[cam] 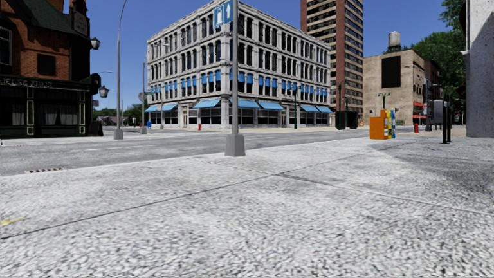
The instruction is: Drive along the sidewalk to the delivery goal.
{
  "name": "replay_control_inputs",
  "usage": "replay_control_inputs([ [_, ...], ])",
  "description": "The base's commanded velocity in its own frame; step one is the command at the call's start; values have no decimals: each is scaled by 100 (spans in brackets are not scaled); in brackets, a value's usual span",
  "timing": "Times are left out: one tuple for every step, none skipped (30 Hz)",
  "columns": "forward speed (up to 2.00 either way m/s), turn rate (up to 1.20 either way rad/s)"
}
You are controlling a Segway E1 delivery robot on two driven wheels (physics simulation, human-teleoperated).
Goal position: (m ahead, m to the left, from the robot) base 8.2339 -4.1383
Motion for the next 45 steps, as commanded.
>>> replay_control_inputs([
  [189, -48],
  [188, -48],
  [186, -48],
  [186, -48],
  [180, -48],
  [173, -48],
  [167, -48],
  [164, -48],
  [164, -48],
  [162, -48],
  [160, -48],
  [158, -48],
  [158, -48],
  [156, -48],
  [155, -48],
  [155, -48],
  [155, -48],
  [155, -48],
  [155, -48],
  [155, -48],
  [155, -48],
  [155, -48],
  [155, -48],
  [155, -48],
  [155, -48],
  [155, -48],
  [155, -48],
  [155, -48],
  [155, -48],
  [155, -48],
  [155, -48],
  [155, -48],
  [155, -48],
  [155, -48],
  [155, -48],
  [155, -48],
  [155, -48],
  [155, -48],
  [155, -48],
  [155, -48],
  [155, -48],
  [155, -48],
  [155, -48],
  [155, -48],
  [155, -46],
])
